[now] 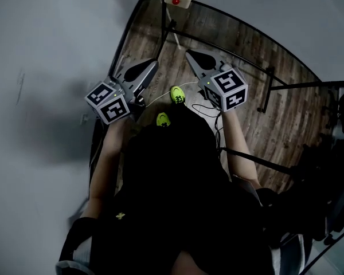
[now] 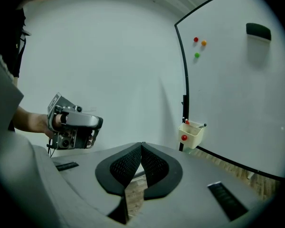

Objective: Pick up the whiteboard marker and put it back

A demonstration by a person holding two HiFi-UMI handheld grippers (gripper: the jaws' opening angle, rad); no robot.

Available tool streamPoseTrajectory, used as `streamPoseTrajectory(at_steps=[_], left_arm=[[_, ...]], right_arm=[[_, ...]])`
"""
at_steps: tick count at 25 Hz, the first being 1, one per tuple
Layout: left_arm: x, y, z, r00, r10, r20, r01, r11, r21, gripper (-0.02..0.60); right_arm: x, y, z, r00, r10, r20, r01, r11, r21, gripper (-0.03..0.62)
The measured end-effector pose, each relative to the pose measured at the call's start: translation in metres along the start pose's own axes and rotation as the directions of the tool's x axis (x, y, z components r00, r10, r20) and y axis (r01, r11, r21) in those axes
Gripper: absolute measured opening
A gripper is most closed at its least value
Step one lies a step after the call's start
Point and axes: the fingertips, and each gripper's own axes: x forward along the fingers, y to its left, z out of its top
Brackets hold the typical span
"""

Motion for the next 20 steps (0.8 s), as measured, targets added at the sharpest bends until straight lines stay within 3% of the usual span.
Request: streamPoseTrajectory(at_steps=[8,20], left_arm=[[-0.014,-0.022,-0.019,1.000,-0.015,0.001,0.015,1.000,-0.014,0.008],[-0.007,-0.031,-0.014,0.999,0.009,0.039,-0.009,1.000,-0.016,0.008]], right_arm=[[-0.020,0.035,-0.007,1.000,0.022,-0.008,-0.022,1.000,-0.016,-0.004],[-0.033,0.035,0.020,0.998,0.042,0.049,-0.038,0.996,-0.075,-0.005]])
